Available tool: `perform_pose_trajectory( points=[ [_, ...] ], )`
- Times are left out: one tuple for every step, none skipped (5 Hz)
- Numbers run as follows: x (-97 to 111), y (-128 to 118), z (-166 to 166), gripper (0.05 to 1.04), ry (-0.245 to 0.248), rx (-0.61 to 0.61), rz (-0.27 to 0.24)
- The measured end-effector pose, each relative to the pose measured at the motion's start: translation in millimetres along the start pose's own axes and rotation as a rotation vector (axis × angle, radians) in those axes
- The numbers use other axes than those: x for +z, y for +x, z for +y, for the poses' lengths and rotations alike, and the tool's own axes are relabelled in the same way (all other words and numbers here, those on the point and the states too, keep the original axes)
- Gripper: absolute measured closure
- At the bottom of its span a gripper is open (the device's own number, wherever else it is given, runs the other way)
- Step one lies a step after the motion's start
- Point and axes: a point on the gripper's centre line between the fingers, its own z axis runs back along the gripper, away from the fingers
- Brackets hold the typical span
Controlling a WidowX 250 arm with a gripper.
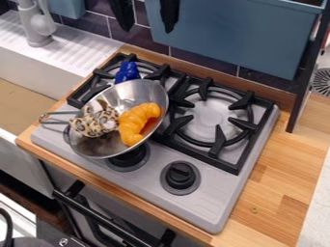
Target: Put the silver pot in the right burner
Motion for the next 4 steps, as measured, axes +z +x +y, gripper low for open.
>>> perform_pose_trajectory(
  points=[
    [-12, -4, 1, 0.086, 0.000, 0.012, 0.041],
    [-15, -11, -6, 0.087, -0.004, 0.024, 0.074],
    [-15, -26, -19, 0.086, 0.036, 0.039, 0.052],
    [-12, -40, -24, 0.087, 0.074, 0.053, 0.042]
  ],
)
